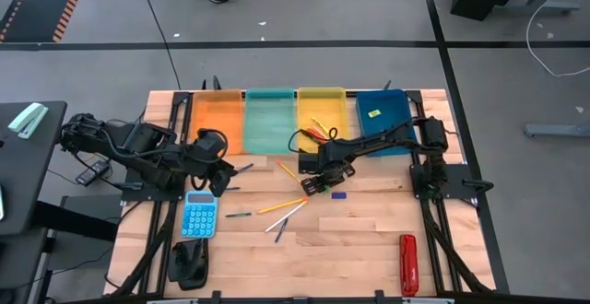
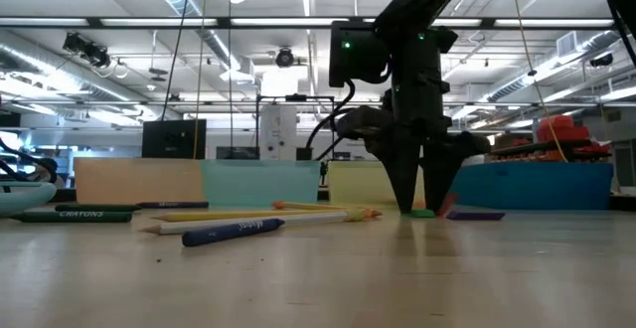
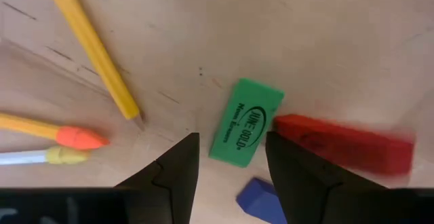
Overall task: Sort crayons/erasers/pens/pencils in bins
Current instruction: Put the green eraser into the blue bin
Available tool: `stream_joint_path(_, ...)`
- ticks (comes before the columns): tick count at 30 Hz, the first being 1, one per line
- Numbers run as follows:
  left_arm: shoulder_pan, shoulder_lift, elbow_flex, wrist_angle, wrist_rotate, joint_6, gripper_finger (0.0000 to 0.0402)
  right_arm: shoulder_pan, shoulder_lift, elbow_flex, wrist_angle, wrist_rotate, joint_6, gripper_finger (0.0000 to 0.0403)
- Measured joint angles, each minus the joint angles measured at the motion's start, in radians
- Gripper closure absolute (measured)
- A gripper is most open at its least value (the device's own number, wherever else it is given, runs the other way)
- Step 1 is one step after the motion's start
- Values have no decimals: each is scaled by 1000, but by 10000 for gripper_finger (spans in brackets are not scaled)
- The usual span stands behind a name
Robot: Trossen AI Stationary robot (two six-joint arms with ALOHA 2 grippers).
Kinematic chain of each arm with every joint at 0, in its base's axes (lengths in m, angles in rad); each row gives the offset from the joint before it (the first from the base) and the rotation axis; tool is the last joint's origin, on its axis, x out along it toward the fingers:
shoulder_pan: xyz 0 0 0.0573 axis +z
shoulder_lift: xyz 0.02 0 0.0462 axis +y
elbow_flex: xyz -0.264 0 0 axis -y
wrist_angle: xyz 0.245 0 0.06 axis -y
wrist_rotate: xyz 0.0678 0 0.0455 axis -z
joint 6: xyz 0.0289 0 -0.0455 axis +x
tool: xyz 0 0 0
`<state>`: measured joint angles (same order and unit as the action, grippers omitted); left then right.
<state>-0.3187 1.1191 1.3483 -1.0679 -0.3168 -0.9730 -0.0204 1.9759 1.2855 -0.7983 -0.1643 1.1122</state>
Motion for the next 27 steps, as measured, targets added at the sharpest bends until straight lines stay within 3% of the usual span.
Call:
stream_joint_path(10, 0, 0, 0, 1, 0, 0, 294, 11, 1, -2, 15, 55, 45, 227)
stream_joint_path(27, 0, 0, 0, 2, 0, 17, 294, 19, 3, -3, 24, 105, 36, 294)
